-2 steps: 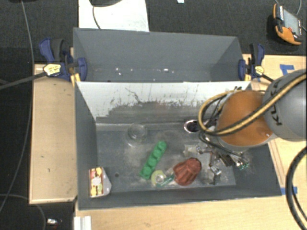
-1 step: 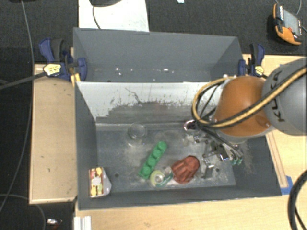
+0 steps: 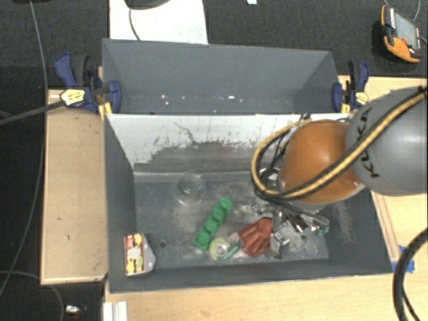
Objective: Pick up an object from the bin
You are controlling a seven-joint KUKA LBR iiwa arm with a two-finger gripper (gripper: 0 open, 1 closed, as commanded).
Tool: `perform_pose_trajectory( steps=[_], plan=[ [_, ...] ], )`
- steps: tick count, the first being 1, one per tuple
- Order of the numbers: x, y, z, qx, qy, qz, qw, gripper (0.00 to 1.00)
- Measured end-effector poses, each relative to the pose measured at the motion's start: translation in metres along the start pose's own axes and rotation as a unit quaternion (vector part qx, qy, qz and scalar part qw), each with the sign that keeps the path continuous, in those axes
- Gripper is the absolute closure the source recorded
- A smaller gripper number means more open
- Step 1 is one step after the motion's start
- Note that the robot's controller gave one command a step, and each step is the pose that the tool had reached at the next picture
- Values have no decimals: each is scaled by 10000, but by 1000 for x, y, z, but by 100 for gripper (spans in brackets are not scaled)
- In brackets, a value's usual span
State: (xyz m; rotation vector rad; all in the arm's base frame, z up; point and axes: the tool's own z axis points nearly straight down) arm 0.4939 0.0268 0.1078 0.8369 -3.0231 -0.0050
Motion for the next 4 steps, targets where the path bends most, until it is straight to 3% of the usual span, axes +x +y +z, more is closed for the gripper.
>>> perform_pose_trajectory(
  steps=[1,2,4],
  plan=[
    [13,-8,37,42,-62,-372,9993,0],
    [11,2,36,48,-73,-817,9966,100],
    [13,3,17,28,-52,-816,9966,100]
  ],
)
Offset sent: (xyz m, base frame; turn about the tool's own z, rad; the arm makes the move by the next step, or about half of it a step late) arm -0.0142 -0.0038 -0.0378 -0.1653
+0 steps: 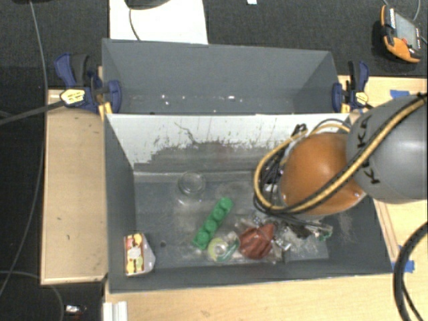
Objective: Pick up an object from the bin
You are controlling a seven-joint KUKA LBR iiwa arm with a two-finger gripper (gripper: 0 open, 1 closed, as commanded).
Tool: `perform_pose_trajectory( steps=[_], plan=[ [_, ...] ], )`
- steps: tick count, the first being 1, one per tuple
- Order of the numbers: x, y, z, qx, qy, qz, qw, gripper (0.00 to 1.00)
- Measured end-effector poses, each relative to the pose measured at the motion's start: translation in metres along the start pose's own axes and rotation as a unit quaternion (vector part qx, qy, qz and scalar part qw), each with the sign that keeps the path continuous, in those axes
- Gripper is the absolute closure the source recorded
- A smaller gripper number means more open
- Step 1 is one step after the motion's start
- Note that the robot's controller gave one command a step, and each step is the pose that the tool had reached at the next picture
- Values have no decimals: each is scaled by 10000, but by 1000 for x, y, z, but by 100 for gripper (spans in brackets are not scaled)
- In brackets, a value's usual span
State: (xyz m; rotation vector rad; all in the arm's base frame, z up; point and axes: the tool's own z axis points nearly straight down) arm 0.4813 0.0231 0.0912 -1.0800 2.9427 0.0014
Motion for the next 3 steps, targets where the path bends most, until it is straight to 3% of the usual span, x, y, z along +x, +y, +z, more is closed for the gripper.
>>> perform_pose_trajectory(
  steps=[3],
  plan=[
    [-1,0,-33,12,-30,22,10000,100]
  ],
)
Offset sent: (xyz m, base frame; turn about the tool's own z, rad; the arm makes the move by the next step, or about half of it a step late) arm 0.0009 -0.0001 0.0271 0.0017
